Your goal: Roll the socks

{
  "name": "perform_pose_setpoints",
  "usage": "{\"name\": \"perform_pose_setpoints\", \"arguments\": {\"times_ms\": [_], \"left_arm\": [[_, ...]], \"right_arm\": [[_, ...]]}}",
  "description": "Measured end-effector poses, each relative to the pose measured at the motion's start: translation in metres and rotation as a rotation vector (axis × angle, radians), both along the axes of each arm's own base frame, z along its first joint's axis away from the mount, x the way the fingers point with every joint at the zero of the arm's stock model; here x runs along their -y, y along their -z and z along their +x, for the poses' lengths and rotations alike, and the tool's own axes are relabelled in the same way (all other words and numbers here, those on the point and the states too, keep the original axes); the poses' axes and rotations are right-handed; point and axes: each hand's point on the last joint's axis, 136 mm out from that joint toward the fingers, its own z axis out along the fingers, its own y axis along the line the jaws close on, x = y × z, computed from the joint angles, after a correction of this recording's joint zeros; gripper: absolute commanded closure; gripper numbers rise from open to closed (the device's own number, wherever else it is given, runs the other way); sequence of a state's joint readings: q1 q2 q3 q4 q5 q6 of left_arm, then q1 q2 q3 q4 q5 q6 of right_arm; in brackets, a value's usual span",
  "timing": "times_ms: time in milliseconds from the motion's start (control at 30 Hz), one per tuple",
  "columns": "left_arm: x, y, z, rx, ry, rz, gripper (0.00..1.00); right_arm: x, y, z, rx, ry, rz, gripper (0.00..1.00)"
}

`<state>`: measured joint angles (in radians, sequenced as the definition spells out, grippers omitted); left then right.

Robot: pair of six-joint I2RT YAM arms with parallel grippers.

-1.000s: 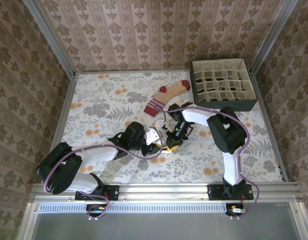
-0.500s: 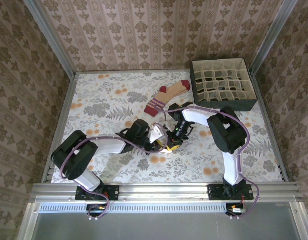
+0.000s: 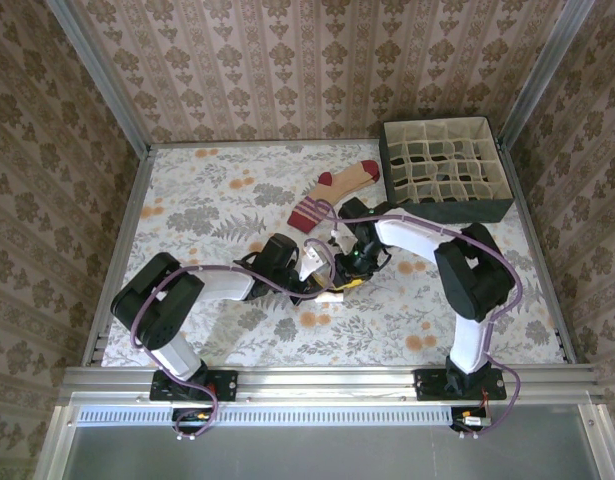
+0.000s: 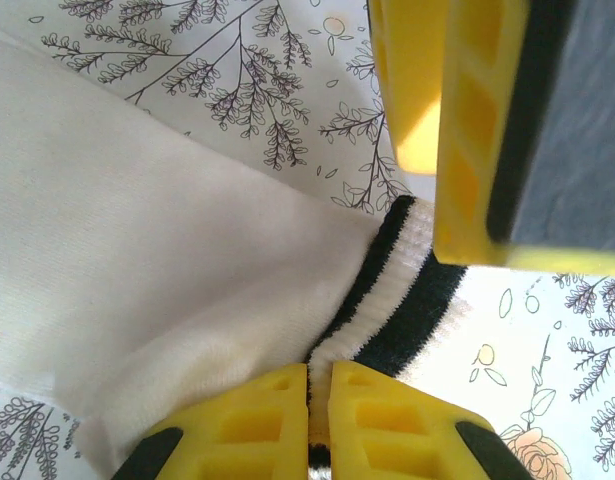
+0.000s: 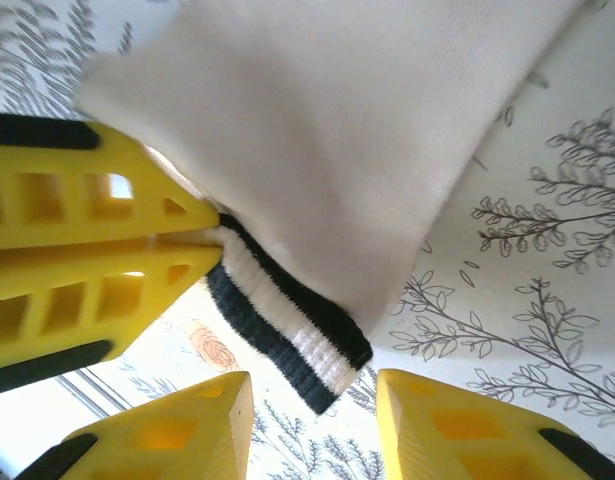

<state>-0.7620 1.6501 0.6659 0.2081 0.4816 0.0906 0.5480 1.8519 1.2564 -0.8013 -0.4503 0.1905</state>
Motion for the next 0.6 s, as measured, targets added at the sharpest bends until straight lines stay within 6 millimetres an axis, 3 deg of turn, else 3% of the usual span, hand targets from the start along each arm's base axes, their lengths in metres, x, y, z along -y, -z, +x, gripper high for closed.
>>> {"name": "perform_pose_setpoints", "arguments": {"times_ms": [300, 600], "left_arm": [[-0.002, 0.001, 0.001, -0.025, -0.041, 0.003, 0.9], [-0.012, 0.001, -0.004, -0.002, -0.069, 0.004, 0.86]], "right_arm": [[-0.013, 0.013, -0.007, 0.021, 0.04, -0.007, 0.63], [-0.018, 0.025, -0.008, -0.002, 0.045, -0.024, 0.79]]}}
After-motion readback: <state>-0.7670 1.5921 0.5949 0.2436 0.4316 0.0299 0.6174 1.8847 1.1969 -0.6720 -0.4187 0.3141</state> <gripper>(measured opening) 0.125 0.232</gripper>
